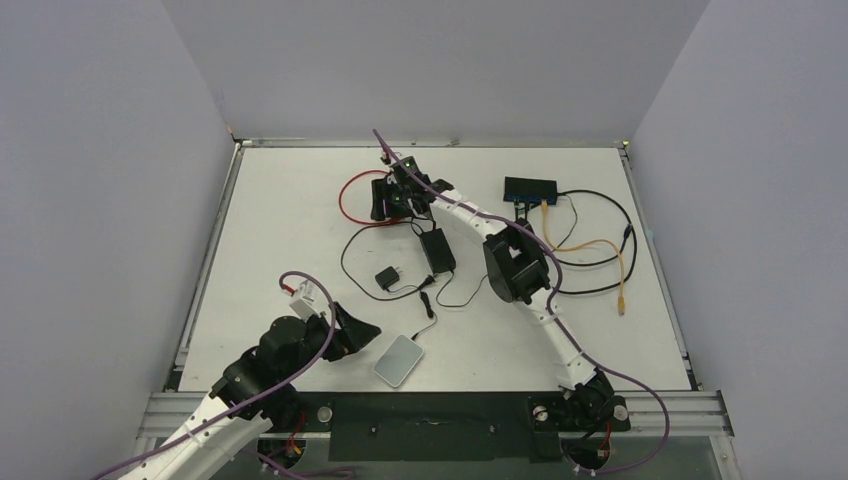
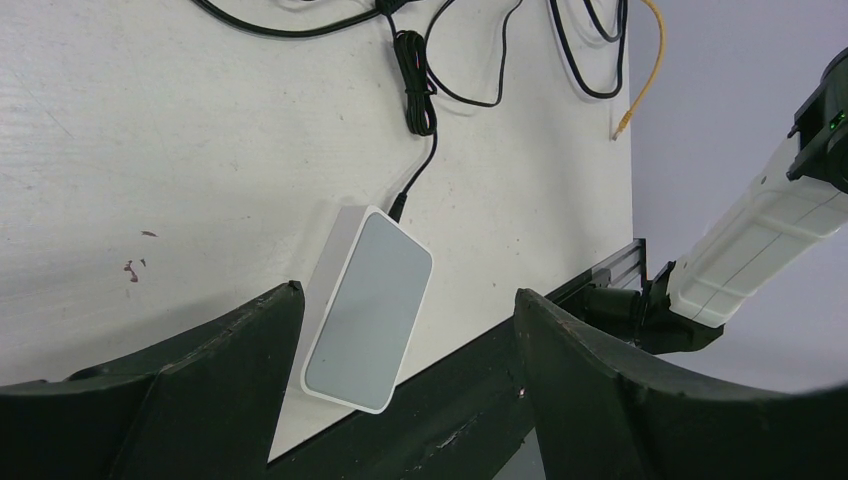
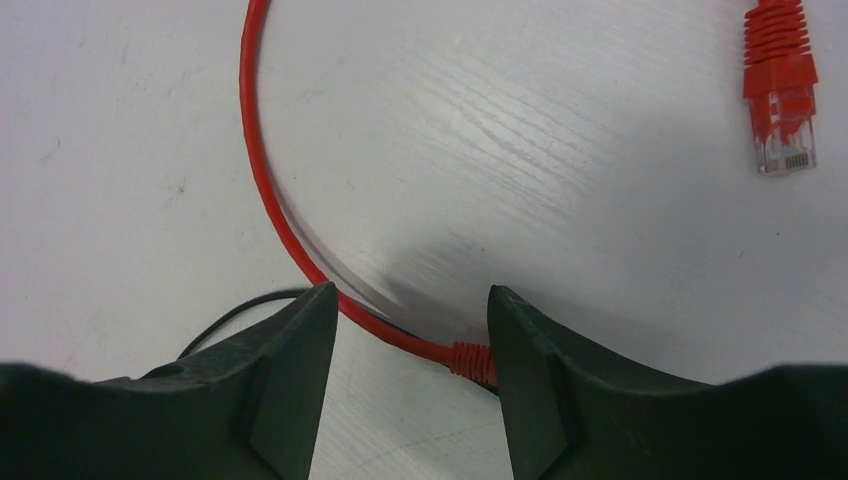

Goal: Insert the plug into the switch port
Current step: Pick up the connector from the center of the board.

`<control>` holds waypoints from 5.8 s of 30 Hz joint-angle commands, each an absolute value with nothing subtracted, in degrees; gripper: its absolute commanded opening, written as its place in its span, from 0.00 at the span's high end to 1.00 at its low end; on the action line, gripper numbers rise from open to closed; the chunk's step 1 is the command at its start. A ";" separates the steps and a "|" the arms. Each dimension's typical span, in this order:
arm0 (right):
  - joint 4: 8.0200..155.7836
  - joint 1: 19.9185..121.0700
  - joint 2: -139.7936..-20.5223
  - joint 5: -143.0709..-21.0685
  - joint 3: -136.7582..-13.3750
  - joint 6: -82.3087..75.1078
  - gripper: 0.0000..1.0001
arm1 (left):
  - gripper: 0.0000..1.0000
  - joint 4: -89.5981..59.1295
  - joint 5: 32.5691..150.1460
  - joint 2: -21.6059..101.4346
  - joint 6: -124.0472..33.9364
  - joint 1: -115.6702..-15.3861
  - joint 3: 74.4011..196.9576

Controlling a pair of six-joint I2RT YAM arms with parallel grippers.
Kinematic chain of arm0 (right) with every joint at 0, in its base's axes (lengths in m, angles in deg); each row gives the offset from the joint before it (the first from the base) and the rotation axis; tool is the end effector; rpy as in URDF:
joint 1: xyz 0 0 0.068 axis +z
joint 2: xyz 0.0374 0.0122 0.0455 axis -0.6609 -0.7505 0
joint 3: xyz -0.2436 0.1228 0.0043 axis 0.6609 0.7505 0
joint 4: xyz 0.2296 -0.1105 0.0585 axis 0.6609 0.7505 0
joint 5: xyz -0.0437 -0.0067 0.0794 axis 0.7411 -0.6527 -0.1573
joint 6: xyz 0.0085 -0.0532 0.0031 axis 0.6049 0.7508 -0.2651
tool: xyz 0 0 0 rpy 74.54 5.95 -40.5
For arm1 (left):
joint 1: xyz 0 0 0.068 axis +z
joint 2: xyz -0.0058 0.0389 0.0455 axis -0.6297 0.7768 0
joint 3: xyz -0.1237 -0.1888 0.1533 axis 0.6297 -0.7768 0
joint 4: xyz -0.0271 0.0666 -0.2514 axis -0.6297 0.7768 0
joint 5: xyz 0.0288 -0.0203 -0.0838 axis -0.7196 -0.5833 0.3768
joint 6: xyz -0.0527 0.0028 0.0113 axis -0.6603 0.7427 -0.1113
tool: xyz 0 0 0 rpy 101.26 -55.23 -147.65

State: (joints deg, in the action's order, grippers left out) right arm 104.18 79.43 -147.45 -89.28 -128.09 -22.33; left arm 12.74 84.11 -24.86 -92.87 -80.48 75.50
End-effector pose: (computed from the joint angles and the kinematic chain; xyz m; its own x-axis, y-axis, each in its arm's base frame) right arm 0.4475 0.3619 0.1524 -0.8018 -0.0985 -0.5894 -0.4420 0.7616 0.4740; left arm 0.0773 -0.0691 0.1824 -0.7383 -0.4961 -0.4569 0.0754 0.6125 -0.7869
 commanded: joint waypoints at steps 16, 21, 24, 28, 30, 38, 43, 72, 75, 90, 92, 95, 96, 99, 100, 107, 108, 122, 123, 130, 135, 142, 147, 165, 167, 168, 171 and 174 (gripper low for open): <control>107.12 86.80 -138.78 -87.93 -116.62 -15.13 0.58 | 0.25 15.85 85.16 -30.01 -93.44 -80.00 80.28; 106.56 88.81 -138.88 -85.25 -116.46 -15.07 0.60 | 0.25 17.26 84.85 -30.79 -93.50 -80.04 81.19; 106.31 89.23 -139.14 -84.23 -116.38 -14.91 0.60 | 0.25 18.06 84.50 -31.23 -93.51 -80.01 81.38; 105.71 89.61 -138.66 -83.79 -114.94 -14.74 0.58 | 0.25 19.23 83.89 -32.11 -93.51 -79.99 81.73; 103.66 89.74 -137.81 -84.74 -113.44 -14.70 0.54 | 0.25 19.63 83.59 -32.48 -93.44 -80.06 81.97; 98.16 90.94 -136.31 -87.77 -110.86 -14.43 0.48 | 0.25 20.72 83.56 -32.83 -93.15 -80.05 82.79; 99.29 91.48 -137.61 -86.84 -113.65 -13.57 0.48 | 0.25 21.43 83.59 -33.43 -93.23 -80.00 82.68; 104.24 95.33 -141.60 -77.87 -118.85 -4.72 0.50 | 0.25 22.49 81.87 -34.79 -92.89 -80.01 81.92; 104.16 95.26 -142.22 -76.76 -119.95 -4.46 0.50 | 0.25 22.36 81.80 -34.54 -92.74 -80.01 81.96; 106.75 95.32 -144.63 -78.41 -122.80 -3.68 1.00 | 0.25 22.23 81.48 -33.94 -92.55 -80.02 82.03; 106.28 95.29 -144.24 -77.97 -122.54 -3.53 1.00 | 0.25 22.20 81.40 -33.94 -92.50 -80.00 82.17; 102.83 95.33 -142.56 -76.83 -121.02 -3.62 1.00 | 0.25 22.61 81.14 -33.98 -92.40 -80.04 82.44; 101.87 95.33 -141.47 -76.59 -119.78 -3.67 1.00 | 0.25 22.80 81.00 -33.99 -92.37 -80.02 82.51; 97.58 95.22 -139.14 -74.88 -117.84 -4.42 1.00 | 0.25 23.38 80.71 -34.34 -92.36 -80.05 82.85; 96.91 95.19 -138.20 -73.95 -117.65 -4.78 1.00 | 0.25 23.64 80.63 -34.57 -92.49 -80.02 82.94; 86.81 94.22 -129.76 -70.90 -111.15 -9.95 1.00 | 0.25 24.89 79.91 -35.16 -92.79 -80.00 84.19; 86.08 94.13 -128.80 -70.60 -110.40 -10.60 1.00 | 0.25 25.12 79.88 -35.17 -92.75 -80.01 84.50; 67.88 93.91 -107.69 -70.74 -85.53 -18.01 1.00 | 0.25 21.90 80.40 -34.37 -90.33 -80.13 87.01; 67.12 93.88 -105.24 -71.44 -84.28 -18.29 1.00 | 0.25 20.70 80.65 -34.00 -90.03 -80.09 87.23; 59.45 93.96 -90.77 -75.32 -69.17 -19.67 1.00 | 0.25 15.40 82.84 -31.40 -86.65 -80.11 88.94; 53.88 93.95 -82.37 -78.10 -59.55 -22.36 1.00 | 0.25 9.35 85.88 -28.11 -85.25 -80.09 88.97; 45.13 94.00 -72.11 -84.38 -48.65 -27.24 1.00 | 0.25 -4.14 93.46 -23.51 -85.08 -80.12 86.64; 39.35 94.18 -66.57 -88.31 -42.17 -30.17 1.00 | 0.25 -11.76 98.43 -19.29 -85.16 -80.03 85.20; 40.46 102.07 -46.62 -90.86 -34.46 -29.98 1.00 | 0.25 -24.54 102.51 -11.13 -86.47 -79.76 81.70; 42.20 104.04 -45.99 -89.55 -34.90 -28.28 1.00 | 0.25 -25.78 103.02 -10.32 -87.11 -79.74 81.59; 42.81 104.65 -45.82 -89.15 -35.06 -28.00 1.00 | 0.25 -27.21 103.37 -9.75 -87.41 -79.69 81.52; 43.40 107.25 -45.93 -87.54 -35.38 -27.02 1.00 | 0.25 -29.81 103.92 -8.58 -88.53 -79.70 81.07; 43.51 108.90 -46.65 -86.36 -35.90 -26.19 1.00 | 0.25 -31.67 105.03 -7.06 -89.58 -79.71 80.83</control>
